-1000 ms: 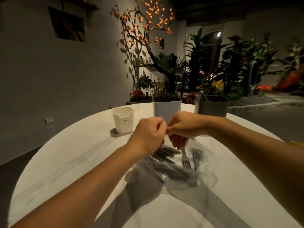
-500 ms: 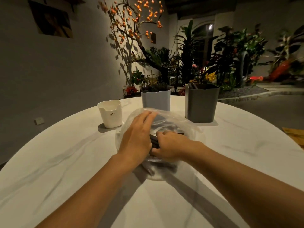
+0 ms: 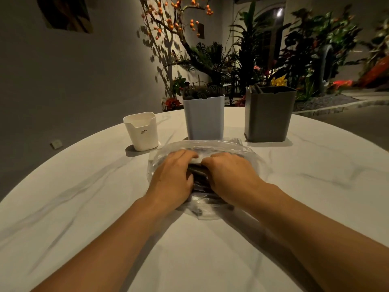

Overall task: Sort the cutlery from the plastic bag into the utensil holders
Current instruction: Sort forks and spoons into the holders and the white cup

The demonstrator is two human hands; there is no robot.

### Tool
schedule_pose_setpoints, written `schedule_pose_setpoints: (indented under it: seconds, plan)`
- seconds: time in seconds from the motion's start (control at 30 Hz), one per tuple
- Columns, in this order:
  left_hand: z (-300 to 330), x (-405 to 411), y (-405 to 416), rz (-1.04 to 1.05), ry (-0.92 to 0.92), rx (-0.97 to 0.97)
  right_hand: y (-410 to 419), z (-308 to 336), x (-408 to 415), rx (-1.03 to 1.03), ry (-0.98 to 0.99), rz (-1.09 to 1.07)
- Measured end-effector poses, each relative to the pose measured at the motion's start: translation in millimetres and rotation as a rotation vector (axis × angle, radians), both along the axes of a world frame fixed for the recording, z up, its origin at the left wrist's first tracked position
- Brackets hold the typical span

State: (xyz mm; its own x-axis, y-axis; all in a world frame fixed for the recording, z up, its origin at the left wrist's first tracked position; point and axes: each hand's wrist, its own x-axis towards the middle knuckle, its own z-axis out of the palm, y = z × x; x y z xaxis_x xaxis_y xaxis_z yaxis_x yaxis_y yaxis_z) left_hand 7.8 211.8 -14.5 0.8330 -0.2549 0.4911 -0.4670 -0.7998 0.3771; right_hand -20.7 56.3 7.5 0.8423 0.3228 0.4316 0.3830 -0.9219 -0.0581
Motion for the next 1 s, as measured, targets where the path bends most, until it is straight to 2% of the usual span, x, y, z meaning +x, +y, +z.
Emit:
schedule_pose_setpoints:
  seconds: [0.17,0.37,0.47,0.73,0.8,1.0]
  plan:
    - [-3,-5,4,-0.048,0.057,0.015,0,8,-15,0.133,0.035,0.146]
    - [-5,-7,6,-0.014,0.131,-0.042,1,13,-15,-0.05,-0.197,0.239]
    - [-5,-10,4,0.017,0.194,-0.091,-2,11,-16,-0.026,-0.267,0.269]
    - [4,-20,-2,-0.08,-0.372,-0.127,-8,18,-11,0.051,-0.393,0.31]
    - [4,-20,-1,-0.082,-0.41,-0.119,-10,20,-10,0.051,-0.398,0.34]
    - [9,-20,0,-0.132,-0.307,-0.212,-10,22,-11,0.09,-0.465,0.392]
